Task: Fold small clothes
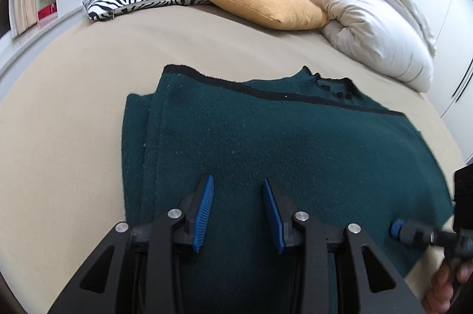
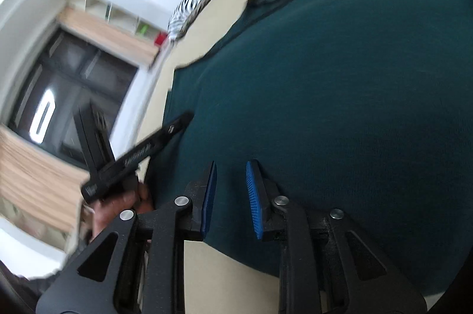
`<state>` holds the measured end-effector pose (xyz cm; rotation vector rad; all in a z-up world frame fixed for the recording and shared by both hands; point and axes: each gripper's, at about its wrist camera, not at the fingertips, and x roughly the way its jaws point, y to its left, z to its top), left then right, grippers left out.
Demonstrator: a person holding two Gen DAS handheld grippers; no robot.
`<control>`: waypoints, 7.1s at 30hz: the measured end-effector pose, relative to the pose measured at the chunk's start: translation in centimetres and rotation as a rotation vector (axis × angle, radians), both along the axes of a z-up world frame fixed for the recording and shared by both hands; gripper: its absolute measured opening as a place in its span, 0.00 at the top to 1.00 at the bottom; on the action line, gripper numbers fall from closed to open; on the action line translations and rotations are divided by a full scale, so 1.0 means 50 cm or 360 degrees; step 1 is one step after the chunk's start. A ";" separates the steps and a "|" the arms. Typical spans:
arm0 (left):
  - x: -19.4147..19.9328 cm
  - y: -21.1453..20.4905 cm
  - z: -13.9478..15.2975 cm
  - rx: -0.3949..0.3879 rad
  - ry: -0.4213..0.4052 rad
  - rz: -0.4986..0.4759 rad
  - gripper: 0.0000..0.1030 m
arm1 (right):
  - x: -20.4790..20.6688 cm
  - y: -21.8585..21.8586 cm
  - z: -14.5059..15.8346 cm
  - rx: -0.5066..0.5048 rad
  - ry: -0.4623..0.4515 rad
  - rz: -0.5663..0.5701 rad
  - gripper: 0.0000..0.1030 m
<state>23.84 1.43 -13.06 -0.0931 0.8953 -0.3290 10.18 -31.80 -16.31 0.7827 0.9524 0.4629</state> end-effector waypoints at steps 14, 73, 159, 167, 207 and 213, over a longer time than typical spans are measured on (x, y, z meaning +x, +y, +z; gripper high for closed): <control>-0.158 0.146 0.045 -0.0246 0.0047 0.0079 0.59 | -0.140 -0.258 0.070 -0.0417 -0.0007 -0.0701 0.77; 0.005 -0.184 0.097 -0.0777 0.0446 -0.0300 0.87 | 0.122 -0.117 0.033 0.0431 0.0010 -0.0324 0.20; -0.036 -0.479 0.044 -0.0208 0.0170 -0.0618 0.51 | 0.047 -0.464 -0.006 -0.0056 0.0257 -0.0393 0.87; -0.036 -0.472 0.055 -0.0213 0.0167 -0.0615 0.51 | -0.036 -0.442 0.132 -0.0062 0.0001 -0.0434 0.66; 0.056 -0.488 0.021 -0.0104 0.0188 -0.0612 0.55 | -0.030 -0.396 0.205 -0.0268 -0.0007 -0.0248 0.90; 0.054 -0.487 0.019 -0.0096 0.0178 -0.0619 0.55 | 0.148 -0.350 0.124 -0.0155 0.0188 -0.0195 0.90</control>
